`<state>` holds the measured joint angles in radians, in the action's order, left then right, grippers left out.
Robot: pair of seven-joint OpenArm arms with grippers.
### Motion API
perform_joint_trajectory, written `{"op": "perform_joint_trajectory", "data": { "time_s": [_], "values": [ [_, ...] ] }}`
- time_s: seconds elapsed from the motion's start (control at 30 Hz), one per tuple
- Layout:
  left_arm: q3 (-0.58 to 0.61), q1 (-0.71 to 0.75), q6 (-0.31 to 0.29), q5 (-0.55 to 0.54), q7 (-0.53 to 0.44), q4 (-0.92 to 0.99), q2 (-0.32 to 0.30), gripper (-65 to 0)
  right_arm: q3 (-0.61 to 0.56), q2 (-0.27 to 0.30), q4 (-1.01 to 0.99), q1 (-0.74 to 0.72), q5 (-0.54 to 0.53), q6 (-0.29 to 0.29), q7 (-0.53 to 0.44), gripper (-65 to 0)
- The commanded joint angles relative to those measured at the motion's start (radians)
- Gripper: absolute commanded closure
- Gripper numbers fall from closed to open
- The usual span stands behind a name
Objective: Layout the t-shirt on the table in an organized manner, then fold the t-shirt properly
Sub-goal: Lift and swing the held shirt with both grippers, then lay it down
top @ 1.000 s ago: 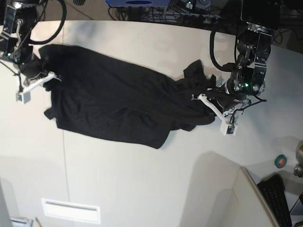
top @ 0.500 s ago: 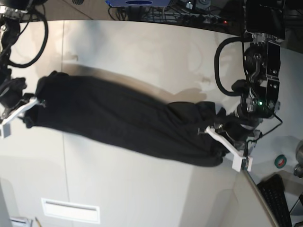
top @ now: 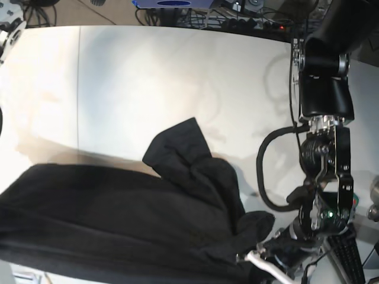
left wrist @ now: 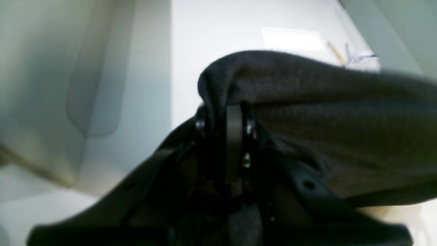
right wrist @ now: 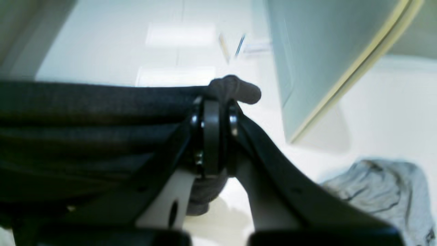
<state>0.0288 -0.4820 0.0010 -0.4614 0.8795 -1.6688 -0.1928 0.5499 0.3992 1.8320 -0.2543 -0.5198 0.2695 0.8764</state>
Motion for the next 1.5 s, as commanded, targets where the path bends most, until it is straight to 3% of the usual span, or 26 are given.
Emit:
{"op": "perform_joint_trajectory", "data": {
  "time_s": [0.0,0.17,0.47,0.6,0.8,0.93,1.07,1.2,1.33,1.47],
  "values": [
    [-0.007,-0.045,0.004,0.002,-0.039,-0.020,-0.009,0.0,0.011,0.024,0.042,-0.024,-0.007,-0.002,-0.036,0.0],
    [-0.016,-0.030,0.004,0.002,-0.039,-0.031,-0.014,0.0,0.014,0.024,0.128,0.046,-0.007,-0.002,-0.036,0.0],
    [-0.017,0.242,0.004,0.002,-0.039,-0.225,-0.089,0.0,0.058,-0.012,0.173,0.303,-0.020,-0.002,-0.044,0.0],
    [-0.019,0.437,0.004,0.000,-0.043,-0.298,-0.133,0.0,0.229,-0.096,0.173,0.427,-0.161,0.001,-0.044,0.0],
    [-0.020,0.602,0.004,-0.004,-0.046,-0.319,-0.133,0.0,0.430,-0.151,0.176,0.596,-0.543,0.001,-0.044,0.0],
    [-0.019,0.579,0.004,-0.006,-0.047,-0.317,-0.081,0.0,0.431,-0.136,0.173,0.554,-0.566,0.000,-0.035,0.0],
    [-0.010,0.467,0.004,-0.003,-0.044,-0.304,-0.041,0.0,0.344,-0.112,0.150,0.404,-0.420,0.000,0.002,0.0],
    [-0.007,0.308,0.004,0.002,-0.043,-0.215,0.011,0.0,0.164,-0.096,0.021,0.195,-0.201,0.000,0.013,0.0],
    [-0.007,0.110,0.004,0.002,-0.043,0.040,0.060,0.0,-0.015,-0.085,-0.246,-0.073,0.028,0.000,0.005,0.0],
    [-0.007,-0.088,0.004,0.002,-0.052,0.376,0.106,0.0,-0.143,-0.087,-0.576,-0.287,0.212,0.000,-0.119,0.0]
  ]
}}
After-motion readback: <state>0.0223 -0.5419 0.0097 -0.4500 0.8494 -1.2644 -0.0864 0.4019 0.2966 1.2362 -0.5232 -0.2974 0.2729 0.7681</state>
